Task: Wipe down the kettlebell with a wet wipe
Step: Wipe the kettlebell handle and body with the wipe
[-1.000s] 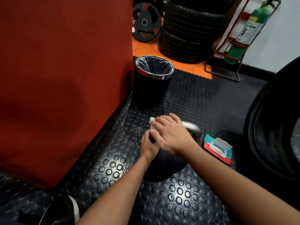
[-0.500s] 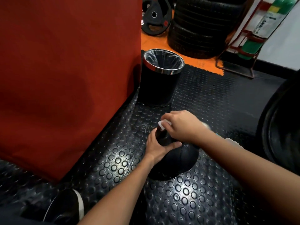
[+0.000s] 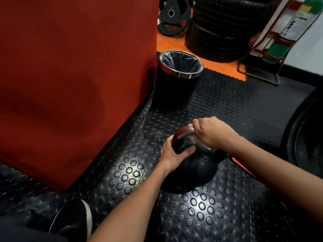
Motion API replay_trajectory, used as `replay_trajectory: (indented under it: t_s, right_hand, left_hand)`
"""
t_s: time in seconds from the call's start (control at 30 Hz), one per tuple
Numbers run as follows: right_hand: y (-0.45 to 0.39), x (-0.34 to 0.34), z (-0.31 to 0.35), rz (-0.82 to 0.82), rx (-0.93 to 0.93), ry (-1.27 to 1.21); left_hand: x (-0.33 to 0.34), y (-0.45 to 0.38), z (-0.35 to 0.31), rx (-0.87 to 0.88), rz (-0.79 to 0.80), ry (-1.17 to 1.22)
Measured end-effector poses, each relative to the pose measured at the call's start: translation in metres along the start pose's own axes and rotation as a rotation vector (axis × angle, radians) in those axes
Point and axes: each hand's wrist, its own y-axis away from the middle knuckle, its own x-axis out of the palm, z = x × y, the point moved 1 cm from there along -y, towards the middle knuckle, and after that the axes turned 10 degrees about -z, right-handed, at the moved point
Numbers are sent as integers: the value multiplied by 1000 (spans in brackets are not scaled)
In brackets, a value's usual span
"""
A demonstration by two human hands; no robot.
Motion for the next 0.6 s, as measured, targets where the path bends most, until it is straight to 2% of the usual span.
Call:
replay_trajectory:
  t_s: [0.17, 0.4, 0.5, 0.6]
  right_hand:
    - [17, 21, -11, -261, -47, -132]
    - [17, 26, 1, -204, -258, -207]
    - [16, 15, -14, -276, -210, -382]
    - [18, 8, -23, -338, -144, -422]
  left_hand:
    - [8, 8, 5, -79, -65, 14]
    - [7, 3, 10, -107, -24, 33]
    - [6, 5, 6, -116, -13, 62]
    - [6, 7, 7, -101, -38, 99]
